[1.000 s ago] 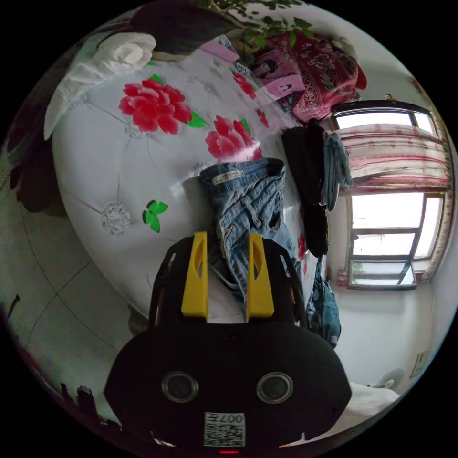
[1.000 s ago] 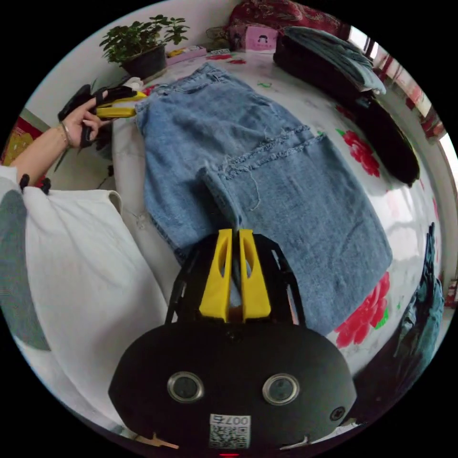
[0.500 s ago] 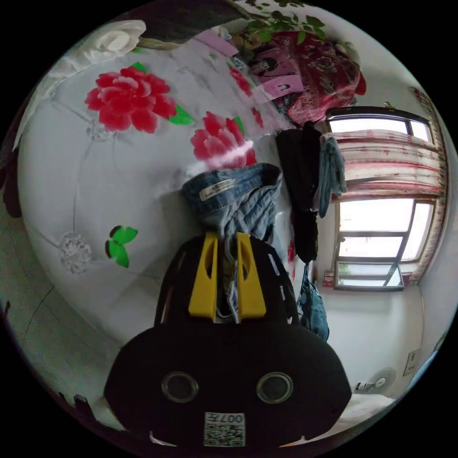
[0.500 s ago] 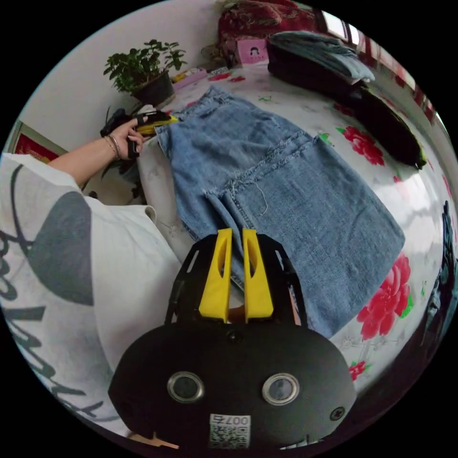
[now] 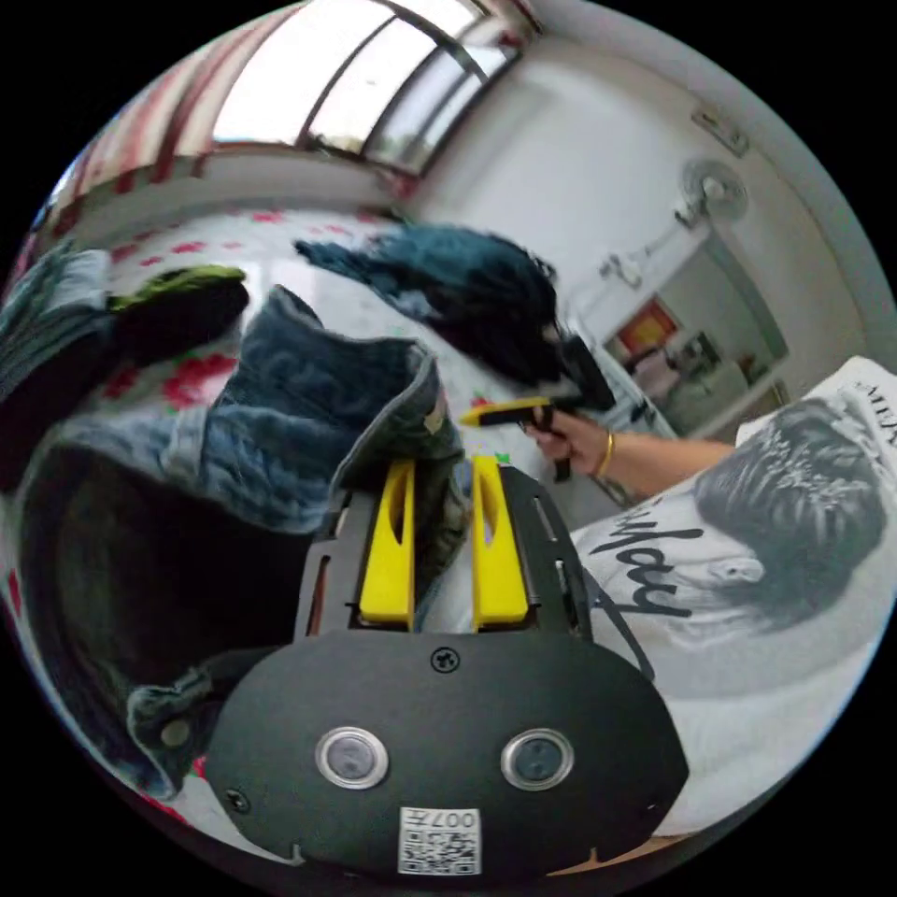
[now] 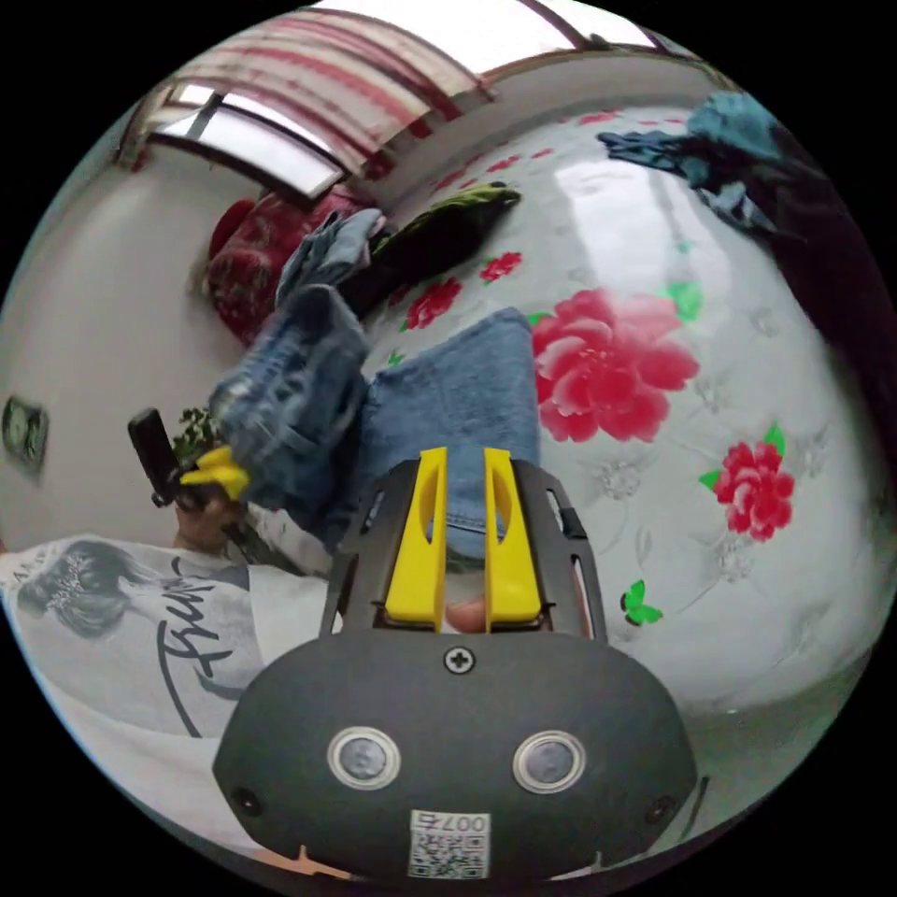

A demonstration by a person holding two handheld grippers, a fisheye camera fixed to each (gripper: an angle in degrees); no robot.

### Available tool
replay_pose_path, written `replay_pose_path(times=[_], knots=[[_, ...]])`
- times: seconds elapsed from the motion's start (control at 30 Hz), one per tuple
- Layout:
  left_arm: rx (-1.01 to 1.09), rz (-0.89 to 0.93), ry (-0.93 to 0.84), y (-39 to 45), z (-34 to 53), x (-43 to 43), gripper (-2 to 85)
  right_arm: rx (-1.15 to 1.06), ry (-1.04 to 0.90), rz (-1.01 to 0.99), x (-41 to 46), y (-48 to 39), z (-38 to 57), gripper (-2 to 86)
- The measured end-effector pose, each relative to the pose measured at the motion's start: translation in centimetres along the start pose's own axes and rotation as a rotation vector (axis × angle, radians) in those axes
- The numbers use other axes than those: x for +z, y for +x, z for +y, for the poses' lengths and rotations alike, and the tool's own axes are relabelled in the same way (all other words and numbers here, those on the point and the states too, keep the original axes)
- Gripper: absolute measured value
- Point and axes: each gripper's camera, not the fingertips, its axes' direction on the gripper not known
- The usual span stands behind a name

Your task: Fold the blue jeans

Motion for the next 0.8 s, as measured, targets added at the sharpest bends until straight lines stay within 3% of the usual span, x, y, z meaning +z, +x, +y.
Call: replay_pose_path(times=[0.07, 0.2, 0.33, 0.43, 0.63, 0.8], knots=[[0.004, -0.018, -0.035, 0.7, -0.3, 3.0, 9.8, 0.096, 0.010, -0.041, -1.1, 3.5, -0.3, 6.6], [-0.040, -0.112, 0.052, -0.6, 1.7, 2.4, 8.5, 0.075, 0.015, -0.055, -1.9, 4.6, -1.4, 7.0], [-0.295, -0.170, 0.181, -6.9, 6.1, 0.1, 8.4, -0.085, -0.055, -0.022, -0.2, 2.5, -5.3, 8.0], [-0.520, -0.220, 0.191, -12.1, 9.6, 0.7, 9.4, -0.153, -0.129, 0.048, 2.4, 1.9, -8.8, 8.4], [-0.753, -0.144, 0.139, -19.7, 12.9, 6.4, 12.8, -0.124, -0.372, 0.099, 8.9, 3.8, -14.1, 6.4], [-0.756, -0.130, 0.075, -23.1, 11.8, 10.1, 13.8, -0.311, -0.237, 0.049, 2.1, 1.9, -16.1, 5.4]])
